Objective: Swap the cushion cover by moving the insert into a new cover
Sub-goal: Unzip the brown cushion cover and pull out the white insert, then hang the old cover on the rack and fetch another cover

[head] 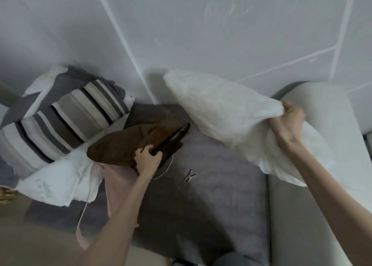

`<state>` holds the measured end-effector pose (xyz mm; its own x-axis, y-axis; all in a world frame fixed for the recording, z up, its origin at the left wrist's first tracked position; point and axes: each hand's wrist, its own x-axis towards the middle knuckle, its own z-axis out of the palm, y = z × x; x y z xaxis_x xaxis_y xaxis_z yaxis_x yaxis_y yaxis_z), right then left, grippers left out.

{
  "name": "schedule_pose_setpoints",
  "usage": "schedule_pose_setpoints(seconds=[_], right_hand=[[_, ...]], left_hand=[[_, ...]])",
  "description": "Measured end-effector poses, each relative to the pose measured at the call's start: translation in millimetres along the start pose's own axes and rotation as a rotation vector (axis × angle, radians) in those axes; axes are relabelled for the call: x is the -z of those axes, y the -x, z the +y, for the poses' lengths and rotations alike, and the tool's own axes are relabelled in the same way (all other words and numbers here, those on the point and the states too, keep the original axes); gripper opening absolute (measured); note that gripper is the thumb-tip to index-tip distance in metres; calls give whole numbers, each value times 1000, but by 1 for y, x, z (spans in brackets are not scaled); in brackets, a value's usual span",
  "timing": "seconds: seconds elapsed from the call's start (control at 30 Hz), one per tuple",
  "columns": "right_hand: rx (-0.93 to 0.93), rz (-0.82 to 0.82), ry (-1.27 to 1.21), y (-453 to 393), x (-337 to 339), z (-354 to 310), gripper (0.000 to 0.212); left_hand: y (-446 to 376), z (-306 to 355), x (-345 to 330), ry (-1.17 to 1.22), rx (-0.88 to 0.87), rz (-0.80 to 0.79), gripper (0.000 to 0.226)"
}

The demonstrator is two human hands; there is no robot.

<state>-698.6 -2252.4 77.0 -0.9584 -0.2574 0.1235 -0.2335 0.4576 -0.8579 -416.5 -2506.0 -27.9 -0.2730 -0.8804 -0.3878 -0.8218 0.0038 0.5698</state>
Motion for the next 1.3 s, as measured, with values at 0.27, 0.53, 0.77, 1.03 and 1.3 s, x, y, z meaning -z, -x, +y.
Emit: schedule_pose_setpoints(seconds=[0.27,0.53,0.77,1.03,1.3], right_hand=[[228,-240,88,-11,-43,-18,22],[694,-332,152,-46,-44,-10,24],[530,-495,472,-54,-66,86,11],[-259,-842,506,12,-73,188,41],[-689,-1028,360,124,-24,232,19]], left_hand=[[16,124,-72,1284,267,-843,67],[-4,140,-87,1485,78,-722,49],[-22,125,-116,1045,129,-604,34],[14,5,-129,720,320,-541,37],[100,-110,-94,469,466,-412,25]])
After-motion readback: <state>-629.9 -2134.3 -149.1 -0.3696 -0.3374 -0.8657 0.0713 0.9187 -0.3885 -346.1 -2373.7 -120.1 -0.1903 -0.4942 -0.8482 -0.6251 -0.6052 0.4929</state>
